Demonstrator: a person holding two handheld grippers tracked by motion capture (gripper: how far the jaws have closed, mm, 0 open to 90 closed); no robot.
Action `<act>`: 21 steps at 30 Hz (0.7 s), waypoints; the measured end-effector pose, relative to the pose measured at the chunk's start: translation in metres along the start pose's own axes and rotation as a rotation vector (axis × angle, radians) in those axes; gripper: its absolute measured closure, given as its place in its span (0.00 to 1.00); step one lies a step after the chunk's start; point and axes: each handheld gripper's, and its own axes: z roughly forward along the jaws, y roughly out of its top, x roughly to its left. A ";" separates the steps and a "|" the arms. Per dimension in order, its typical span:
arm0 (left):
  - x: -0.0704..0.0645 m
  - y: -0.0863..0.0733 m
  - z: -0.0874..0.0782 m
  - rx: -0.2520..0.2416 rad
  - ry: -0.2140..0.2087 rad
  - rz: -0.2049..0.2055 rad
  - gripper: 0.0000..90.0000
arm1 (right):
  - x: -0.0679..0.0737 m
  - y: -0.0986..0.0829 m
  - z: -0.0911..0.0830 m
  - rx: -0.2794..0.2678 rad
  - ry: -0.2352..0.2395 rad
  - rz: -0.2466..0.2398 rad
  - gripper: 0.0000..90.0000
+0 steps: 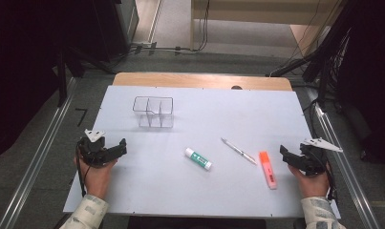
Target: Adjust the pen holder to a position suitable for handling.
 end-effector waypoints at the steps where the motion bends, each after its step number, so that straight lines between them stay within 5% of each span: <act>1: 0.001 0.001 0.001 -0.001 0.001 0.001 0.09 | 0.001 0.001 0.000 -0.006 0.012 -0.001 0.24; 11: -0.001 0.007 0.007 -0.009 0.015 0.016 0.10 | 0.022 0.011 0.005 -0.007 0.038 -0.032 0.24; 17: 0.000 0.013 0.015 -0.009 0.023 0.022 0.14 | 0.051 0.026 0.013 -0.019 0.051 -0.098 0.24; 21: 0.004 0.020 0.022 0.005 0.028 -0.009 0.14 | 0.073 0.036 0.025 -0.017 0.085 -0.129 0.27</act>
